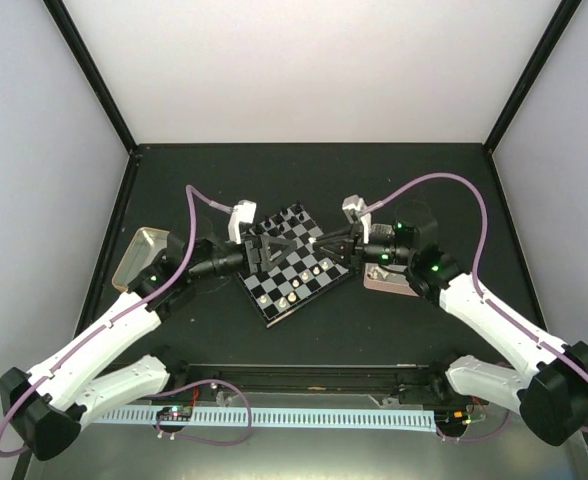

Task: Set up the chess pieces on the board
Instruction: Place the chess piece on the chessboard.

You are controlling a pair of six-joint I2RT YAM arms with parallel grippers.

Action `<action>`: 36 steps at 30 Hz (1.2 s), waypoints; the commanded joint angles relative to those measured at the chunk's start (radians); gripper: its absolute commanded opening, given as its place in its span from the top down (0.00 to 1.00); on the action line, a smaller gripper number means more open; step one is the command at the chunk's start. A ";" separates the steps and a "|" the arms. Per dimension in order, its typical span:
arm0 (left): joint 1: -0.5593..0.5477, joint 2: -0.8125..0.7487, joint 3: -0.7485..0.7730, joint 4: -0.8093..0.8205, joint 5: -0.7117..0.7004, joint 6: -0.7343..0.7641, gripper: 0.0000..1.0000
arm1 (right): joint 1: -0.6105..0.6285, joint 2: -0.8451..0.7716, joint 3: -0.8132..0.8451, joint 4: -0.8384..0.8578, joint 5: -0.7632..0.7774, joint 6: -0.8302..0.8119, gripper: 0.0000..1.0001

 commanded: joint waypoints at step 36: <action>0.061 0.095 0.043 0.018 0.238 -0.081 0.64 | 0.246 0.067 0.174 -0.198 0.305 -0.422 0.87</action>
